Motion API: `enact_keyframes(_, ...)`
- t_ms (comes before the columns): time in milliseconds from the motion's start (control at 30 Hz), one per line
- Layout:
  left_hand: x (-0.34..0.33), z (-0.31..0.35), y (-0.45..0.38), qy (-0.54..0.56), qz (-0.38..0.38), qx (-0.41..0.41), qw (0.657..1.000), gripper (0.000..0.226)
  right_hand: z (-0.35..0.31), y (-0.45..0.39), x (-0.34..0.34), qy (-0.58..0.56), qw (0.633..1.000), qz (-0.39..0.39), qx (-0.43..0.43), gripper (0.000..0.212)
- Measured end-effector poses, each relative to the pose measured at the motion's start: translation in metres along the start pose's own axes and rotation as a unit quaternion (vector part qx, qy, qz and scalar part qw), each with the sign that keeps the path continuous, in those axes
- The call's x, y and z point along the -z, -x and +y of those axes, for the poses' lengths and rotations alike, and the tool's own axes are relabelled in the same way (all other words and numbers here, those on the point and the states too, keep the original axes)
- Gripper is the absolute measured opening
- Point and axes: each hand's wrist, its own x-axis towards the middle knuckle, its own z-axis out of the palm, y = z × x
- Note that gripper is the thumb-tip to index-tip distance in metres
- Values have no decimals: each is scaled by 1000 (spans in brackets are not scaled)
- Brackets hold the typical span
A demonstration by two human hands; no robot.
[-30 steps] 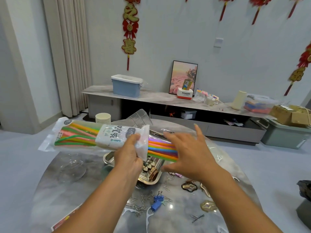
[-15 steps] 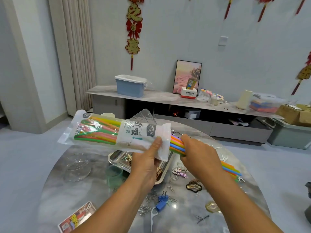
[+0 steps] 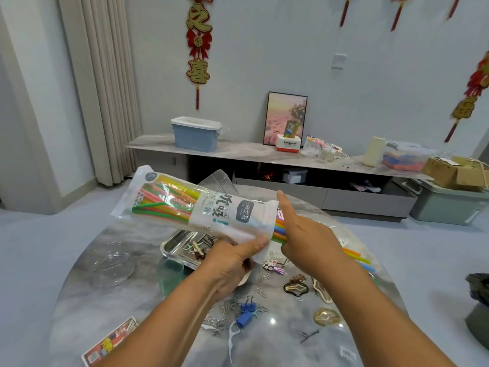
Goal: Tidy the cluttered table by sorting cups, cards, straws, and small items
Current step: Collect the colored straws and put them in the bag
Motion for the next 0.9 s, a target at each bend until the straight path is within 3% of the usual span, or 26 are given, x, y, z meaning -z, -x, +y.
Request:
enact_keyframes(67,1,0,3,-33,-28,22,999,54,3,-1,2,-30,999,-23,1,107)
enact_keyframes(133,-1,-1,8,-83,-47,56,994,37,1,1,4,-58,997,-46,24,92)
enact_keyframes(233,-2,0,10,-133,-74,99,983,39,1,0,7,14,999,9,39,34)
enact_keyframes(267,-3,6,13,-178,-99,119,972,44,2,-1,9,43,997,48,36,23)
enact_keyframes(333,-3,17,17,-299,-149,136,933,52,10,-6,12,87,990,109,14,21)
enact_keyframes(400,-9,25,19,-381,-156,62,909,45,21,-8,18,126,985,118,-13,26)
enact_keyframes(467,-18,29,20,-401,-127,-99,902,35,27,-7,21,147,983,107,-28,28)
enact_keyframes(500,-20,31,17,-437,-96,-212,869,35,28,-7,21,156,982,103,-27,28)
enact_keyframes(533,-21,32,13,-511,-59,-331,791,42,26,-7,21,167,980,102,-19,27)
enact_keyframes(600,-16,30,1,-662,1,-468,586,79,20,-5,20,185,978,97,10,34)
enact_keyframes(633,-13,29,-4,-725,15,-452,520,99,15,-5,19,189,978,85,28,40)
enact_keyframes(700,-11,30,-7,-808,13,-366,462,120,4,-2,24,203,976,52,60,46)
enact_keyframes(733,-11,28,-8,-822,10,-340,456,121,-3,0,29,212,974,39,74,45)
enact_keyframes(800,-14,24,-6,-805,27,-345,483,116,-17,4,43,227,969,29,89,42)
enact_keyframes(900,-23,33,0,-720,81,-348,595,100,-33,10,66,240,968,36,71,57)
